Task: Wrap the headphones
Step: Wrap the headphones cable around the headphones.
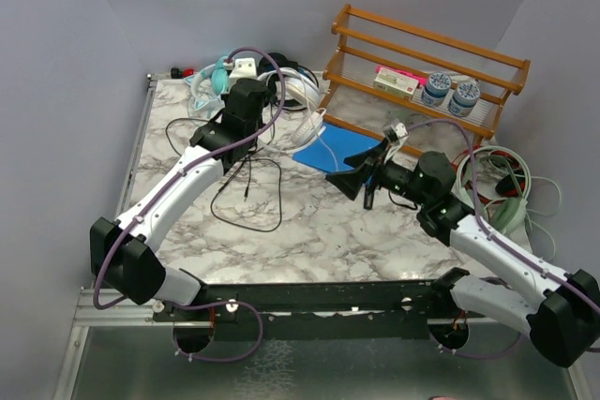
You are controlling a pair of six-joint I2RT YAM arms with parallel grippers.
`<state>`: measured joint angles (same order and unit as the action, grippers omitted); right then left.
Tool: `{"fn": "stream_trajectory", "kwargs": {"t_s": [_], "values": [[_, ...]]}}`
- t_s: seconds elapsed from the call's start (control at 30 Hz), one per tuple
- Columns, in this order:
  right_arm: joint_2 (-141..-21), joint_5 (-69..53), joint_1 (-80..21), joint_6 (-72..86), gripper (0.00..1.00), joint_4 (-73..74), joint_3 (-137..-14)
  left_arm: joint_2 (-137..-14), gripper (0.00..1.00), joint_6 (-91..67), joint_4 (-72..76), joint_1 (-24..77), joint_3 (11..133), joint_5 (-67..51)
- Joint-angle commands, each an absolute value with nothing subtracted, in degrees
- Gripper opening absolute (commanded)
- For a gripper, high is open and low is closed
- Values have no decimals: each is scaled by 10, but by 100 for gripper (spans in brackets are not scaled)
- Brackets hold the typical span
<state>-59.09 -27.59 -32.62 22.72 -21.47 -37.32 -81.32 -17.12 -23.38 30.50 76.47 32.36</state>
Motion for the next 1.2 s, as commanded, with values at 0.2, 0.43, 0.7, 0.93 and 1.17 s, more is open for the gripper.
{"fn": "stream_trajectory", "kwargs": {"t_s": [0.2,0.43,0.7,0.93,1.17], "values": [[-604,-187,-327,206,100,-381,-226,-774,0,-193,-212,308,792,294],[-726,-199,-326,186,96,-493,-233,-772,0,-208,-224,308,796,275],[-862,-229,-326,196,82,-632,-282,-768,0,-217,-229,308,803,267],[-914,-267,-329,188,38,-655,-328,-771,0,-220,-233,308,809,265],[-828,-251,-399,124,0,-544,-331,-793,0,-240,-235,308,818,289]]}}
